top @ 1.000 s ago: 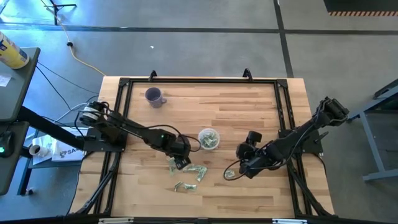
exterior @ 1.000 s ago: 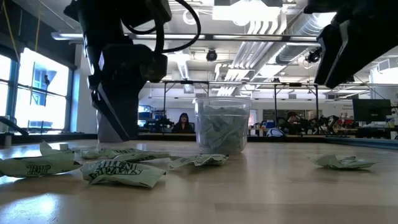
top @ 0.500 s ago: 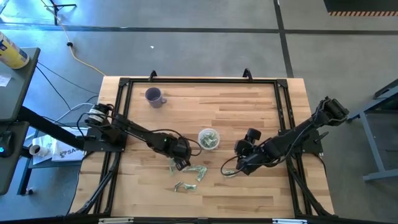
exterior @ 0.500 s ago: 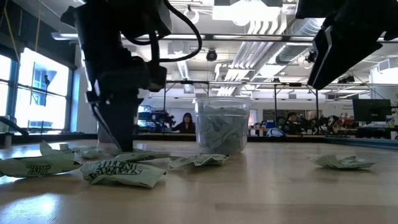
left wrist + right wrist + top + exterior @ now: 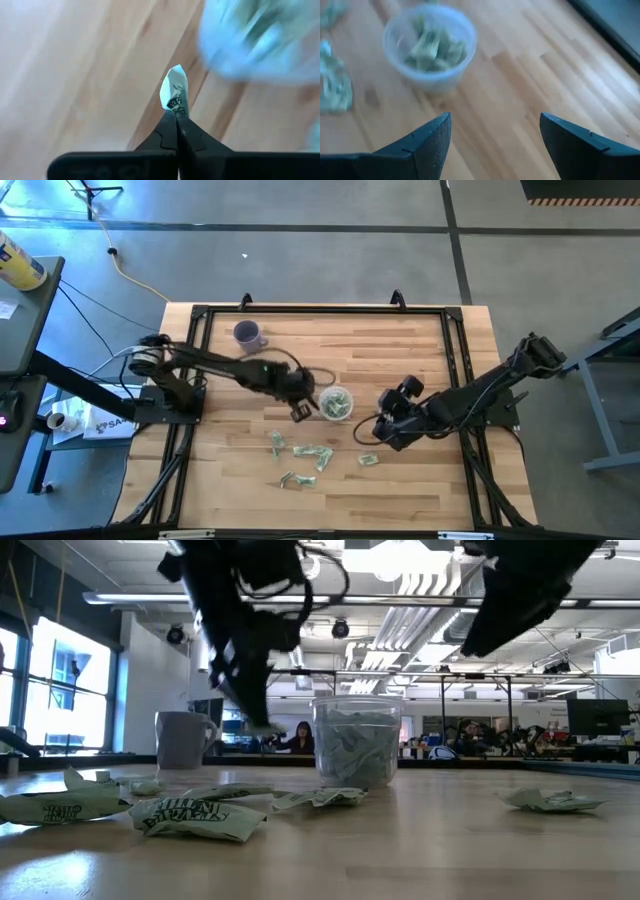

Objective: Pick and place Stevia / Truvia into bins
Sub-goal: Put the stevia packet into the transparent container

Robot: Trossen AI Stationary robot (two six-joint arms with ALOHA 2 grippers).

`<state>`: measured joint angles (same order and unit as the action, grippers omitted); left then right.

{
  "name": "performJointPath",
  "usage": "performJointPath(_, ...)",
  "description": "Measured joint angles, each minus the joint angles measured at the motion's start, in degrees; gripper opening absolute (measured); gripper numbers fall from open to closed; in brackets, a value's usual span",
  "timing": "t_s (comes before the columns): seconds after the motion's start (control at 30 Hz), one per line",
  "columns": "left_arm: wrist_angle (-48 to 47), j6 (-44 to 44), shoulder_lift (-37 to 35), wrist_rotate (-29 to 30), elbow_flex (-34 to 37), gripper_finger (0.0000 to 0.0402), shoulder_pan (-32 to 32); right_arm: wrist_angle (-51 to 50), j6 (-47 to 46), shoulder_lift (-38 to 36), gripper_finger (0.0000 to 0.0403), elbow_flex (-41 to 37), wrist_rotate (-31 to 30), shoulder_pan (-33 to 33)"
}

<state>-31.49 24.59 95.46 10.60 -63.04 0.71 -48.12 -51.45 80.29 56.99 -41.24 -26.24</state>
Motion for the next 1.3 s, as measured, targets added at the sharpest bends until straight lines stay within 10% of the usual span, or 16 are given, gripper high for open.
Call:
performJointPath(0.3,6.0,-8.02,-4.02,-15.07,-8.87,0.0021,-4.85,-2.21,0.81,-4.77,0.0293,0.33,-0.76,5.5)
performJointPath(0.63,12.9,-6.84,5.67,-16.53,-9.8,0.0036,-4.76,-2.15,4.0,-5.31,0.0293,0.33,1.12,7.22)
performJointPath(1.07,15.42,6.35,6.27,-16.22,-9.78,0.0161,-2.22,-3.74,6.62,-5.38,0.0293,0.3,2.59,3.41)
performJointPath(1.3,1.69,8.83,-1.14,-16.0,-9.84,0.0218,4.05,-4.13,8.16,-5.38,0.0293,0.3,2.01,0.37)
